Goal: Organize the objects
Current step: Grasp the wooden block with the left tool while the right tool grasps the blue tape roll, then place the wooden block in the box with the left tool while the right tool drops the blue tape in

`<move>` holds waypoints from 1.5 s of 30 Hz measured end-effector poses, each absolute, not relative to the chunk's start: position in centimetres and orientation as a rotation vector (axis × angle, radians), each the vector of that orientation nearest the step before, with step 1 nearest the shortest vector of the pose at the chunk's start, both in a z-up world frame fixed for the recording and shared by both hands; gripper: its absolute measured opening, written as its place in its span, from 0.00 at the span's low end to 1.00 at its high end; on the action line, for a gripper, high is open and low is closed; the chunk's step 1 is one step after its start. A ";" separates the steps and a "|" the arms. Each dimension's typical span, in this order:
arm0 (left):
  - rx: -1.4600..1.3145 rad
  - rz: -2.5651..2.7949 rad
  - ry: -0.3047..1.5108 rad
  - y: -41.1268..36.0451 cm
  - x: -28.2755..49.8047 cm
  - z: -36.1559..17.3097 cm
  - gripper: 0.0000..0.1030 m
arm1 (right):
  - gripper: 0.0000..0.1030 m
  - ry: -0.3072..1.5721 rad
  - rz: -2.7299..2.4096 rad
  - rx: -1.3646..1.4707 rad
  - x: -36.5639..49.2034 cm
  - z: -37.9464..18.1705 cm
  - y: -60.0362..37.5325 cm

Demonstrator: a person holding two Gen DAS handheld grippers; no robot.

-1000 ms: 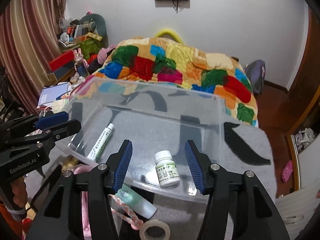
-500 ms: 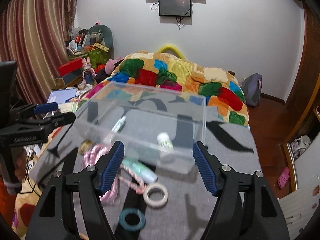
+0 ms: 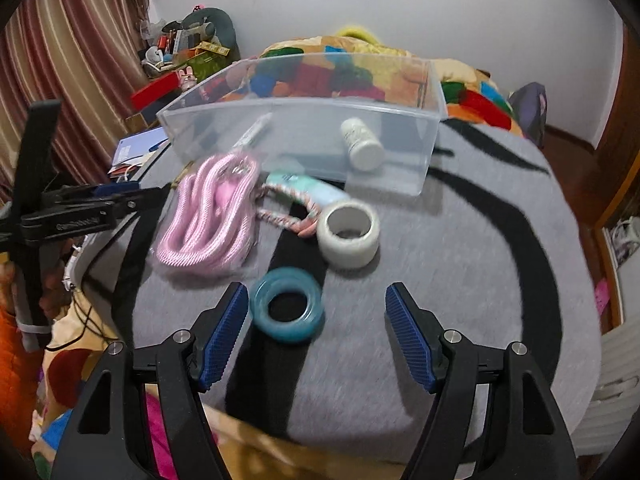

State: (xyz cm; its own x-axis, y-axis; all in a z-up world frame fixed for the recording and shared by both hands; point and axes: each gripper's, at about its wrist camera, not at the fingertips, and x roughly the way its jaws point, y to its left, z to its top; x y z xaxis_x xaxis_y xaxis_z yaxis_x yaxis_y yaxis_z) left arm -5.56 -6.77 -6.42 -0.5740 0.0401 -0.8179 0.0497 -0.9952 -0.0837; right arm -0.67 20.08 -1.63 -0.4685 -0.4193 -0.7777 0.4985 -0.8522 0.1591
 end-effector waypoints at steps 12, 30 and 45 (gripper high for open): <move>1.390 -2.758 0.109 -5.1 -8.3 -7.1 0.43 | 0.37 0.198 -2.284 1.215 0.2 -2.9 18.6; 1.230 -2.879 0.170 -5.5 -5.0 -2.5 0.23 | 0.35 0.125 -2.420 1.056 -2.0 2.3 19.6; 1.057 -2.986 0.094 -4.4 -8.1 4.1 0.23 | 0.35 0.054 -2.501 0.885 -8.8 8.4 17.2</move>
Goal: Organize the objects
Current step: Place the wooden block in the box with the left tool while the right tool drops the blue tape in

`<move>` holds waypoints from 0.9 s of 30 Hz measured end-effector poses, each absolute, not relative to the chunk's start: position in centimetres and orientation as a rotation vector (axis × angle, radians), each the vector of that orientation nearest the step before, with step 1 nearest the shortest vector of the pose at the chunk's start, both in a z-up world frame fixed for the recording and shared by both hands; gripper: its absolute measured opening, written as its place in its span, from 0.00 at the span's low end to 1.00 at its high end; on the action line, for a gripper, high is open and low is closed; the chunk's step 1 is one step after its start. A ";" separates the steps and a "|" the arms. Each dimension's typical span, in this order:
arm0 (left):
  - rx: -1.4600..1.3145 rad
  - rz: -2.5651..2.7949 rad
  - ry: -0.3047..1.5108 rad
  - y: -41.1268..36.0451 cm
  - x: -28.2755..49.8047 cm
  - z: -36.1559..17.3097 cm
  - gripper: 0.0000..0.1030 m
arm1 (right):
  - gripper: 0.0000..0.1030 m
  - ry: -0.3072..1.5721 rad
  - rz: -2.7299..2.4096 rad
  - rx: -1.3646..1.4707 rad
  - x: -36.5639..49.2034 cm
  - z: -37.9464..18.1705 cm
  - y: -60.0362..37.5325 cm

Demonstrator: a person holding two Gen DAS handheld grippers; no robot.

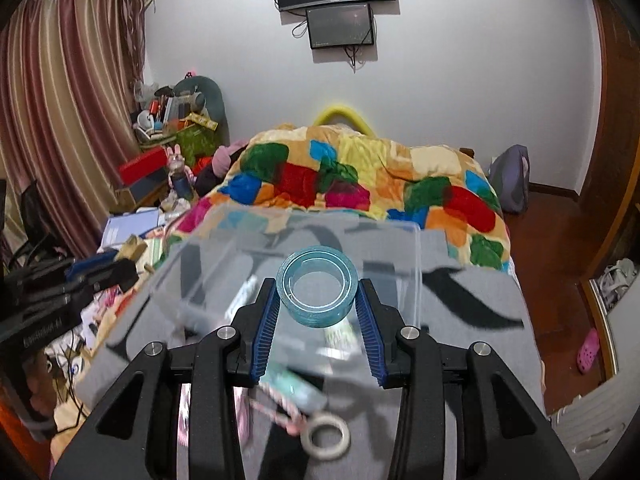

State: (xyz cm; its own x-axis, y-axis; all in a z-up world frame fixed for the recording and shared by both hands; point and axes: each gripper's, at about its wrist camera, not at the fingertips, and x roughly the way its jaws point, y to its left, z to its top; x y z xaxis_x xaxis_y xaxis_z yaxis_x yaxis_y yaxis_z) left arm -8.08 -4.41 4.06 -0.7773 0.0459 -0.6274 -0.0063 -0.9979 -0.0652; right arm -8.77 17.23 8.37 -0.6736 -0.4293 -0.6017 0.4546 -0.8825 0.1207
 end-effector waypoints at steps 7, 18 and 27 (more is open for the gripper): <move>-1.213 2.843 -0.104 -4.7 -12.7 1.5 0.23 | 0.35 0.071 -2.437 1.004 -12.2 6.8 15.1; -1.345 2.795 -0.058 -3.9 -15.4 -2.1 0.23 | 0.35 0.196 -2.336 1.184 -14.6 1.9 12.1; -1.358 2.788 -0.049 -3.7 -15.0 -1.5 0.45 | 0.46 0.259 -2.310 1.187 -14.2 1.7 10.8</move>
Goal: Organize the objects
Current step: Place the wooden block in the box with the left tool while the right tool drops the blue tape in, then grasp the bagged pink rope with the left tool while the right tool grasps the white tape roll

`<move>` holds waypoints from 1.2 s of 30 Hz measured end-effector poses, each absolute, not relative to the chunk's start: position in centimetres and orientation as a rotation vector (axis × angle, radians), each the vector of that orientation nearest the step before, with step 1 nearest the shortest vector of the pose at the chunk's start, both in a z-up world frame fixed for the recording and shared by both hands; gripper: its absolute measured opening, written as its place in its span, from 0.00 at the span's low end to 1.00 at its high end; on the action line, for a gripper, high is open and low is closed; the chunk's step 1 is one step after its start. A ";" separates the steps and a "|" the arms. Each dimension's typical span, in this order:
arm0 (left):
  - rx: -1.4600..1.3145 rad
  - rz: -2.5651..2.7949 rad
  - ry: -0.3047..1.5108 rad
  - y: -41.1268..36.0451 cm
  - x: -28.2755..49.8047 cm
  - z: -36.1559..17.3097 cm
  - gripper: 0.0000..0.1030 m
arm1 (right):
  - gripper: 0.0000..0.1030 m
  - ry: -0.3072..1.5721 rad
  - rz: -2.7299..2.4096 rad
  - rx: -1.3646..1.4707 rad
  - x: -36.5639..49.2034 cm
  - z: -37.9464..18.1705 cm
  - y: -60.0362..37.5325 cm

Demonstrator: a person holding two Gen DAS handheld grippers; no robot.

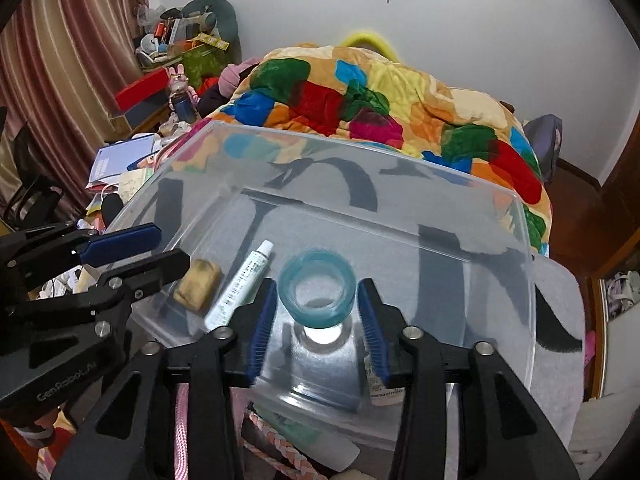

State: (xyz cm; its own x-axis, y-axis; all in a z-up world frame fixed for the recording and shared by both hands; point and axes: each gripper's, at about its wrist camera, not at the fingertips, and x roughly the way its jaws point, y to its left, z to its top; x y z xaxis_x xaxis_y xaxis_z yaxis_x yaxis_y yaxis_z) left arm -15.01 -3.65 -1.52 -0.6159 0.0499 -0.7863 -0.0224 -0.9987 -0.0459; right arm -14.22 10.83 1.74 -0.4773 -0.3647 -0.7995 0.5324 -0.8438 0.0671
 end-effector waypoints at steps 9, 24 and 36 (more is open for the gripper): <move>-1.214 2.866 0.068 -1.6 -11.5 0.8 0.90 | 0.52 0.221 -2.367 1.097 -11.9 4.3 14.4; -1.373 2.747 -0.004 2.2 -8.7 -4.6 0.96 | 0.57 0.222 -2.382 1.110 -5.7 2.2 20.7; -1.399 2.722 -0.019 -1.7 -4.8 -5.5 0.96 | 0.57 0.217 -2.317 1.179 -5.1 -1.5 20.3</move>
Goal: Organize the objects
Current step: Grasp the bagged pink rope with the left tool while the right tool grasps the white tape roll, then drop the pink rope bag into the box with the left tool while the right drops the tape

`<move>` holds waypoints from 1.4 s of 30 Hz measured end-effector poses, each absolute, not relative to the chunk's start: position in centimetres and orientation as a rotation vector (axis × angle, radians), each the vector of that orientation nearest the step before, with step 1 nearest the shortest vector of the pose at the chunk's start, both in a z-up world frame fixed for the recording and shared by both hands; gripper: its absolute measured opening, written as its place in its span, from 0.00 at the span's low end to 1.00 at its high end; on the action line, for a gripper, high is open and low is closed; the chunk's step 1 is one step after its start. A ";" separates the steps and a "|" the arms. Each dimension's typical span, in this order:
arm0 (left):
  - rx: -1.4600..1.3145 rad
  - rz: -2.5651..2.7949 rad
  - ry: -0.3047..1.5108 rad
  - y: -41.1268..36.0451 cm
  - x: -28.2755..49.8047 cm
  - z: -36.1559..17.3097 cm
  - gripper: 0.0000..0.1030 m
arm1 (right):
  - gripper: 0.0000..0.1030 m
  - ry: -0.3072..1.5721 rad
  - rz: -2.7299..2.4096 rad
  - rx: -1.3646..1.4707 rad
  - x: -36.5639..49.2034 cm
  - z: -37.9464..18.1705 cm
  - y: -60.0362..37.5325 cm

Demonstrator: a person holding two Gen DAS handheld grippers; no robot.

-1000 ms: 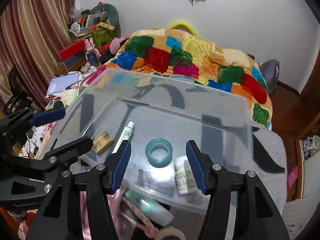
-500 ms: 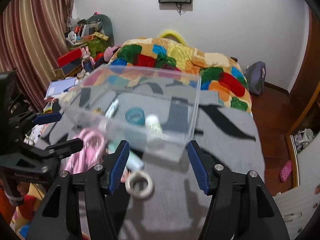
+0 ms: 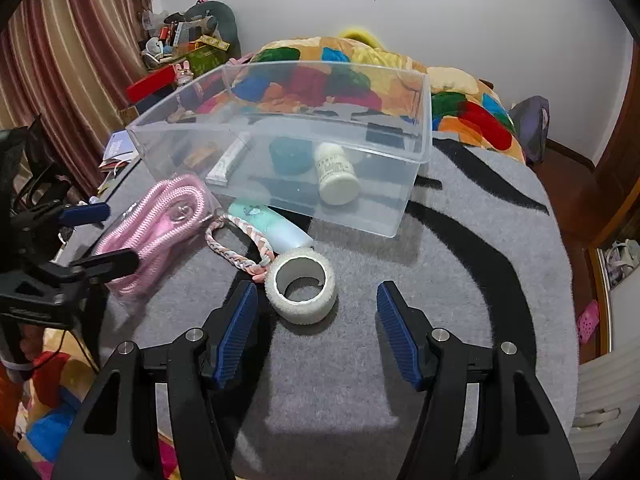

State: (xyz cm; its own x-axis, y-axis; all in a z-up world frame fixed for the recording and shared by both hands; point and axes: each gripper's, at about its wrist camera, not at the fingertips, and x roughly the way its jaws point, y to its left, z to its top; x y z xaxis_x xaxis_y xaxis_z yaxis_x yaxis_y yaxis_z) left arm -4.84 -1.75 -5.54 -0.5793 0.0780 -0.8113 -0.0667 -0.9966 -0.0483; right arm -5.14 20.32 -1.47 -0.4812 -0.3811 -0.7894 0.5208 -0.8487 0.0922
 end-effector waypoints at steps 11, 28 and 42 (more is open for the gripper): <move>-1.379 2.692 0.060 0.9 -7.5 -7.6 0.65 | 0.34 0.186 -2.303 1.179 -5.1 -2.3 19.7; -1.206 2.758 -0.122 -2.2 -3.9 -2.4 0.55 | 0.33 0.120 -2.428 0.994 -3.8 3.5 21.4; -1.003 2.828 -0.184 -3.3 -7.7 4.3 0.55 | 0.33 0.086 -2.494 0.831 -6.2 8.3 18.9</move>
